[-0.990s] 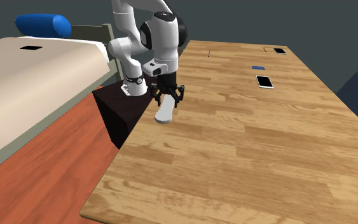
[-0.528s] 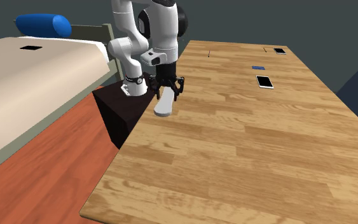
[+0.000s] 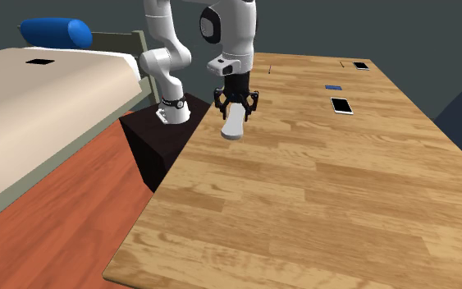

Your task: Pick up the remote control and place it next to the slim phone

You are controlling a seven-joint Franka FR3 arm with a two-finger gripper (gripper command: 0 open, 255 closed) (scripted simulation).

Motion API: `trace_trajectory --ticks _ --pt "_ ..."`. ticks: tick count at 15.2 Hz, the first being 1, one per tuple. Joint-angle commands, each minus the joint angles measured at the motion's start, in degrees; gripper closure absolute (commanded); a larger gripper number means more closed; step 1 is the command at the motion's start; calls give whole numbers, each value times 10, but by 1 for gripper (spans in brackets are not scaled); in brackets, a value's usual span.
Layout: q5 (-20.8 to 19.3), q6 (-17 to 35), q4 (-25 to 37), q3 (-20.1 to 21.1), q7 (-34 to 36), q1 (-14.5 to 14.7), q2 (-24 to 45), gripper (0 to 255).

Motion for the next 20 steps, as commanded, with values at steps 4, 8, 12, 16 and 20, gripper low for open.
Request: trace_trajectory --ticks 4,8,12,16,20 --pt "-3 -8 29 31 70 36 22 255" --pt "-8 -18 62 54 123 65 47 255" --pt "-16 -30 107 74 175 95 80 255" --pt "-27 -48 163 91 225 127 122 255" --pt "-40 -72 234 104 273 162 172 255"
